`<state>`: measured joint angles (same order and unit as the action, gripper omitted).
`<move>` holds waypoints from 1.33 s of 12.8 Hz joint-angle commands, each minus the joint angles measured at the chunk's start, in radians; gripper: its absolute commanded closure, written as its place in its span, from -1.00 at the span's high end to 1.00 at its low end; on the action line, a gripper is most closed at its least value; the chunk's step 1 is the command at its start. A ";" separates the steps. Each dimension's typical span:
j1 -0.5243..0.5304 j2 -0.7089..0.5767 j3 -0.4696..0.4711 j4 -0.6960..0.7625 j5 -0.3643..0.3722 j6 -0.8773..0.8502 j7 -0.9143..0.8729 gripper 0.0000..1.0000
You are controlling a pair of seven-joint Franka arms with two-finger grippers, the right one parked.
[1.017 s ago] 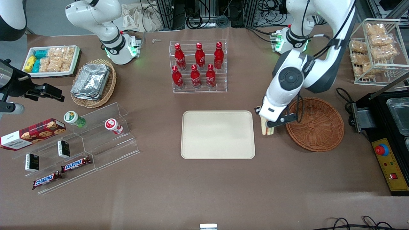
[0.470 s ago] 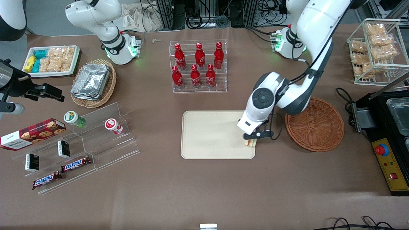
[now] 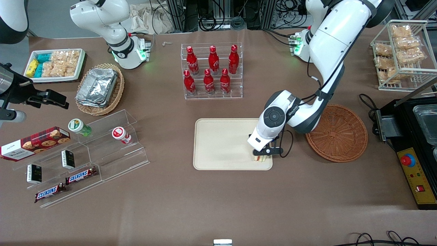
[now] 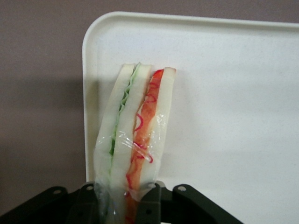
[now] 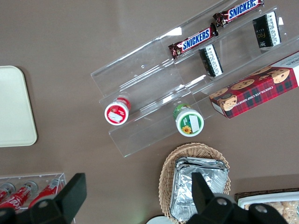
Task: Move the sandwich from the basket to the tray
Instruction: 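Carry the sandwich over the cream tray and lower it, then open the left gripper to release the sandwich on the tray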
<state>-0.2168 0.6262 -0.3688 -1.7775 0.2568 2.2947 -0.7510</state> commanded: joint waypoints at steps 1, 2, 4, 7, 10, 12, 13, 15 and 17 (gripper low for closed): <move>-0.004 0.015 0.004 0.021 0.061 0.002 0.007 1.00; -0.006 0.010 0.004 0.023 0.064 -0.001 0.007 1.00; -0.006 -0.003 0.002 0.030 0.064 -0.010 0.002 1.00; -0.001 -0.089 0.001 0.035 0.056 -0.076 0.001 1.00; 0.037 -0.209 0.001 0.039 0.042 -0.182 0.079 1.00; 0.088 -0.264 -0.001 0.061 -0.039 -0.199 0.148 1.00; 0.108 -0.288 0.001 0.070 -0.068 -0.230 0.201 1.00; 0.148 -0.325 0.001 0.104 -0.108 -0.329 0.281 1.00; 0.183 -0.358 0.001 0.138 -0.135 -0.403 0.321 1.00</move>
<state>-0.0604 0.3007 -0.3631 -1.6677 0.1536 1.9602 -0.4774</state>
